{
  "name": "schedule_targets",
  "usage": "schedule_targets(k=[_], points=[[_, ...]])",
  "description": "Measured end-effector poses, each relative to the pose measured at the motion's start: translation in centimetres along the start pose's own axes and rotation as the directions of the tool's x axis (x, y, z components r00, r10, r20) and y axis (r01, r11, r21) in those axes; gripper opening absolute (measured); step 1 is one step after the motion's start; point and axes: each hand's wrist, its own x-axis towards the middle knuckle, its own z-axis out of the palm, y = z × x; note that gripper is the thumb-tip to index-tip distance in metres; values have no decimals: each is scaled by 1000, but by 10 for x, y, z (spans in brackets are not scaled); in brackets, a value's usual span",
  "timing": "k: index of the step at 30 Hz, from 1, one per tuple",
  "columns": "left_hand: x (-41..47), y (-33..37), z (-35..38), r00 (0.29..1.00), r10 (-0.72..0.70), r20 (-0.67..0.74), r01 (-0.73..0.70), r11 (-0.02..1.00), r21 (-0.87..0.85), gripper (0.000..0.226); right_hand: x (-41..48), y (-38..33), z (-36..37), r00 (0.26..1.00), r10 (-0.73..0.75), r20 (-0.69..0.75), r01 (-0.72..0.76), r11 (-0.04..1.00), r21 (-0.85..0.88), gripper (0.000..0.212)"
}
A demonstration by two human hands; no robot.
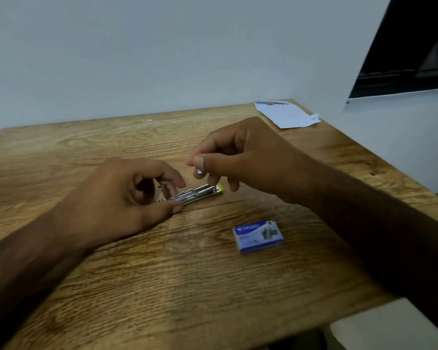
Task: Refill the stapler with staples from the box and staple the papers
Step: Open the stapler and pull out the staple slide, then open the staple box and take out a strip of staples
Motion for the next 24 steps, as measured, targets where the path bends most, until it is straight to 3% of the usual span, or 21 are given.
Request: schedule_targets(k=[6, 10, 15, 19, 24], points=[[-2, 3, 0, 998, 65, 20, -65, 998, 5, 41, -67, 6, -42, 1000, -16, -12, 13, 985, -171, 8], [-1, 4, -4, 993, 114, 19, -115, 991, 66, 48, -117, 15, -73, 998, 63, -13, -65, 960, -273, 10], [10, 21, -17, 989, 148, -1, -147, 985, 91, 44, -149, 28, -93, 989, 82, -125, -116, 947, -298, 14], [5, 48, 8, 952, 288, 101, -298, 949, 105, 32, -157, 32, -101, 985, 81, -155, -131, 930, -344, 17], [-12, 70, 30, 914, 398, 81, -401, 916, 30, 34, -170, 38, -120, 969, 120, -216, -198, 900, -388, 18]])
